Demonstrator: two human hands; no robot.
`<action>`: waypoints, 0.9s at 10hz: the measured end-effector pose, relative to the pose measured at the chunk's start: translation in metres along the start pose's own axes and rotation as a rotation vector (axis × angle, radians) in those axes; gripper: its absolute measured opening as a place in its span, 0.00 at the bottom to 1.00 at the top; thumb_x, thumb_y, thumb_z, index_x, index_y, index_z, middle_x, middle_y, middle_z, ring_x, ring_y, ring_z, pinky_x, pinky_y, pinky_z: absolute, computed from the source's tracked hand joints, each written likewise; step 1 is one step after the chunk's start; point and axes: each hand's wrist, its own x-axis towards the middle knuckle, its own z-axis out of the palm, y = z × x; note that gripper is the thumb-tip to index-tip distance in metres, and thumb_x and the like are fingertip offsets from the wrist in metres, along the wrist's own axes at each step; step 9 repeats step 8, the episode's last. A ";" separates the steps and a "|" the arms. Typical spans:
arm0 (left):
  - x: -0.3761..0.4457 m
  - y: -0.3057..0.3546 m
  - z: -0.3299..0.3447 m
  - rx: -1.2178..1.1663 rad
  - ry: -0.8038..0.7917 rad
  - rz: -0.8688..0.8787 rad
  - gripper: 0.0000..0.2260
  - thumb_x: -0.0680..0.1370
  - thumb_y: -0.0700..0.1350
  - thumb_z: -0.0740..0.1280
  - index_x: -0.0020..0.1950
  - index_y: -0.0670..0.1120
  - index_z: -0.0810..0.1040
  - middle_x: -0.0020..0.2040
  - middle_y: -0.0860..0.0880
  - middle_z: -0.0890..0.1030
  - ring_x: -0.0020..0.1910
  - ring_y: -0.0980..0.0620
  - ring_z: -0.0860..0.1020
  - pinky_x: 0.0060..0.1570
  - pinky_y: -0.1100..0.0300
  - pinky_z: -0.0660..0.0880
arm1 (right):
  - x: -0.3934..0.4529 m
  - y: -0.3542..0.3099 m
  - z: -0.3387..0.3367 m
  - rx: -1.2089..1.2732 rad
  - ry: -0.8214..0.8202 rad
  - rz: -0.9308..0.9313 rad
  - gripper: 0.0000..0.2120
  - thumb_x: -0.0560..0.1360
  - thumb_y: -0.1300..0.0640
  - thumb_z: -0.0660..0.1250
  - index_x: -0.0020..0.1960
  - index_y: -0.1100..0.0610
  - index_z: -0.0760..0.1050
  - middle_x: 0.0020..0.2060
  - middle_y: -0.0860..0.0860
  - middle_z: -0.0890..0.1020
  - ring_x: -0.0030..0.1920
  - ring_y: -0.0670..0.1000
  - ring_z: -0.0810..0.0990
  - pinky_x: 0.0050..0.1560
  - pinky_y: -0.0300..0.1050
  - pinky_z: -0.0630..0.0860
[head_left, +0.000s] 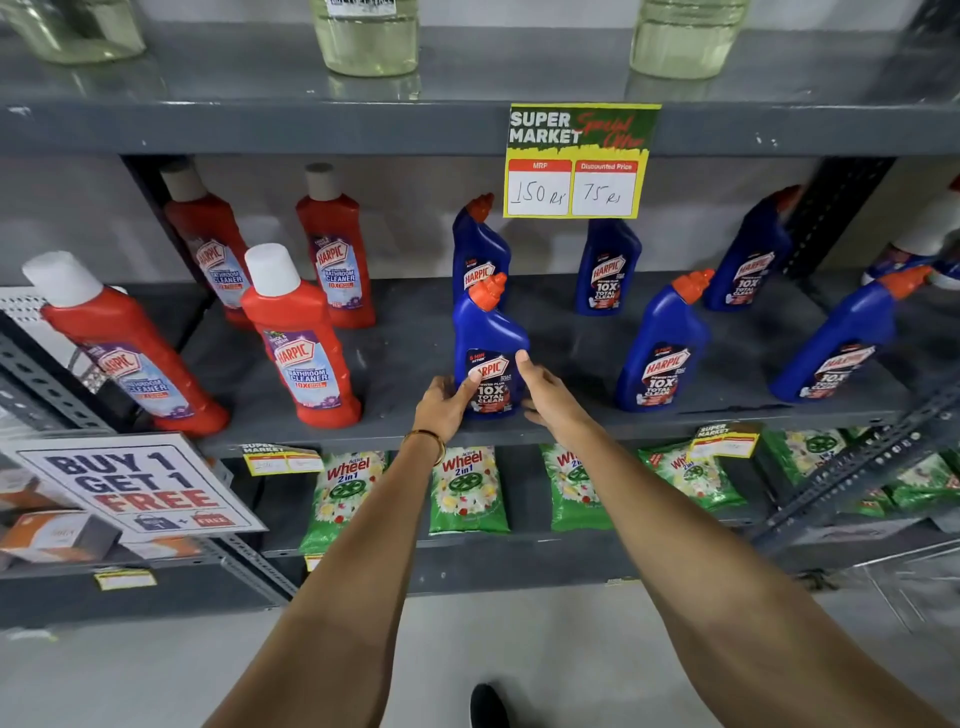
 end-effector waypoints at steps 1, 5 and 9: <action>0.001 0.000 0.000 0.000 -0.003 -0.006 0.26 0.74 0.58 0.64 0.63 0.41 0.70 0.62 0.41 0.77 0.59 0.44 0.77 0.61 0.48 0.74 | 0.000 0.000 0.000 0.005 0.011 -0.003 0.29 0.76 0.37 0.55 0.70 0.55 0.65 0.69 0.55 0.72 0.66 0.56 0.73 0.57 0.46 0.71; -0.003 0.000 -0.002 -0.011 -0.021 -0.017 0.27 0.74 0.57 0.65 0.64 0.41 0.68 0.63 0.42 0.76 0.60 0.44 0.76 0.62 0.47 0.74 | -0.002 0.001 0.000 -0.021 0.024 -0.017 0.31 0.75 0.35 0.55 0.70 0.55 0.65 0.68 0.55 0.73 0.66 0.56 0.74 0.60 0.48 0.71; -0.020 0.003 -0.002 0.193 0.021 0.031 0.27 0.75 0.58 0.63 0.65 0.39 0.67 0.64 0.39 0.76 0.60 0.42 0.76 0.58 0.51 0.73 | -0.016 0.007 0.001 -0.222 0.167 -0.052 0.35 0.77 0.38 0.54 0.76 0.59 0.56 0.74 0.57 0.64 0.73 0.57 0.64 0.68 0.49 0.64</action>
